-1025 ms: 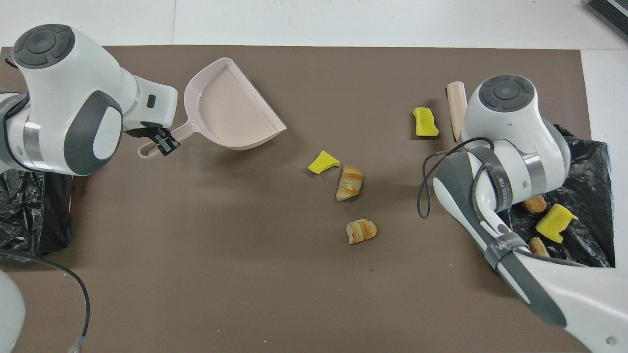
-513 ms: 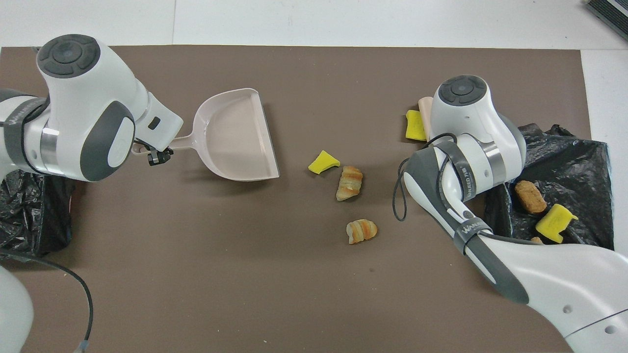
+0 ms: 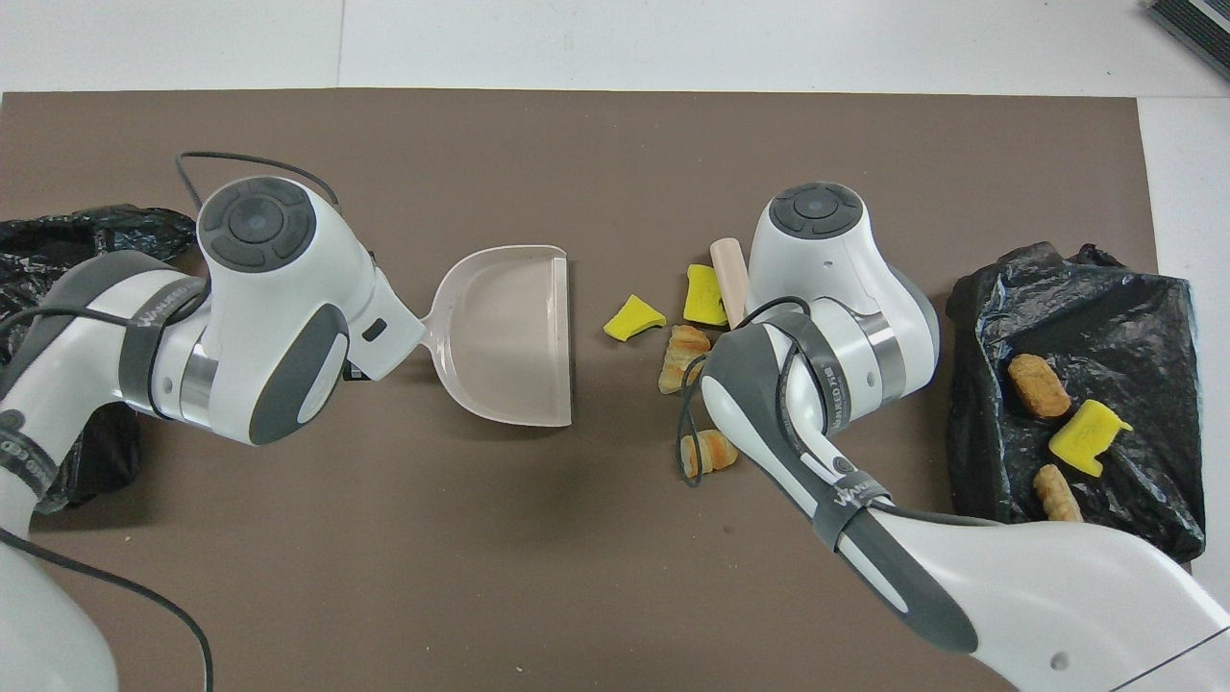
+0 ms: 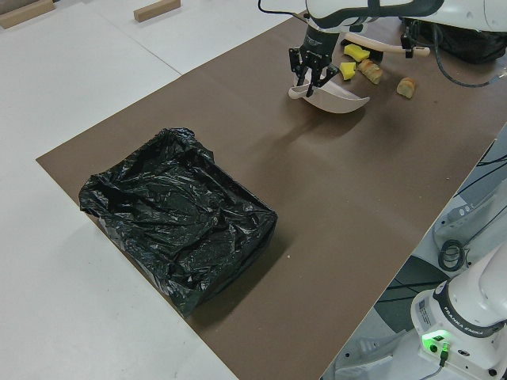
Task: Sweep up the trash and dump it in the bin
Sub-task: 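Sweep the bread and sponge into the dustpan with the right gripper's brush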
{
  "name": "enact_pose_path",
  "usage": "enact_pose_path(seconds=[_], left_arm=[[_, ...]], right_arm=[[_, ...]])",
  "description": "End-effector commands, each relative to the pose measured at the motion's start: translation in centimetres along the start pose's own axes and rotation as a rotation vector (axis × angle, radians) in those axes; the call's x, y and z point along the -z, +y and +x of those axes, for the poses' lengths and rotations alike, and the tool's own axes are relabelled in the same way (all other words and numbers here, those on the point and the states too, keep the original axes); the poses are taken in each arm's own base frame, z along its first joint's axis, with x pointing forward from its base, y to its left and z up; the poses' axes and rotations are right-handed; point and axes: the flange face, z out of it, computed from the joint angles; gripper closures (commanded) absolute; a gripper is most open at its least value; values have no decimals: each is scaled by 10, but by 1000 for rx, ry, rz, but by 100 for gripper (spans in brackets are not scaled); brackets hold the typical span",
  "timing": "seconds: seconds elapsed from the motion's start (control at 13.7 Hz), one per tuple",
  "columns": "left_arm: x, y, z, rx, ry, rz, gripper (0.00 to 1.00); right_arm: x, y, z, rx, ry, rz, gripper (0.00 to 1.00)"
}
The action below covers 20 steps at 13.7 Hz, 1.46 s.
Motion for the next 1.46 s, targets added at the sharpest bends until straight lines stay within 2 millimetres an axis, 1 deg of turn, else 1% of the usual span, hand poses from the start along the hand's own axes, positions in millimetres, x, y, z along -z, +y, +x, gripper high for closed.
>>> enact_pose_path(seconds=[0.0, 0.07, 0.22, 0.29, 0.37, 0.44, 0.51, 0.66, 0.73, 0.81, 0.88, 0.95, 1.1, 1.17, 1.25, 1.32, 1.39], left_arm=[[-8, 31, 14, 49, -4, 36, 100], [-7, 40, 23, 63, 0, 47, 100], [-10, 53, 33, 87, 1, 47, 100], [-7, 58, 39, 100, 1, 50, 100], [-9, 61, 40, 132, 1, 48, 100], [-11, 66, 43, 160, 2, 45, 100], [-9, 69, 48, 179, 4, 49, 100], [-10, 70, 47, 193, 5, 48, 100], [-9, 70, 48, 190, 6, 50, 100], [-9, 69, 48, 181, 8, 52, 100], [-8, 69, 49, 178, 12, 58, 100], [-8, 69, 49, 175, 13, 60, 100], [-10, 70, 49, 132, 9, 56, 100], [-10, 70, 48, 122, 9, 56, 100], [-10, 71, 49, 112, 9, 56, 100], [-9, 71, 50, 109, 9, 58, 100], [-8, 75, 56, 97, 10, 61, 100]], right_arm=[[-10, -17, -8, 33, 0, 93, 100], [-12, -32, -10, 50, 8, 94, 100], [-13, -48, -13, 60, 13, 112, 100], [-13, -64, -17, 73, 7, 136, 100], [-13, -80, -22, 81, 3, 154, 100], [-10, -95, -26, 67, 8, 163, 100], [-7, -109, -30, 36, 10, 180, 100], [4, -135, -36, -12, 21, 188, 100], [9, -143, -38, -27, 27, 188, 100], [13, -146, -39, -52, 29, 186, 100], [17, -143, -40, -70, 34, 181, 100], [27, -141, -47, -68, 43, 174, 100], [48, -126, -62, -78, 30, 163, 100], [58, -116, -73, -85, 14, 144, 100], [62, -108, -89, -84, -11, 87, 100], [62, -97, -100, -113, -41, 42, 100], [53, -87, -108, -153, -66, -14, 100]])
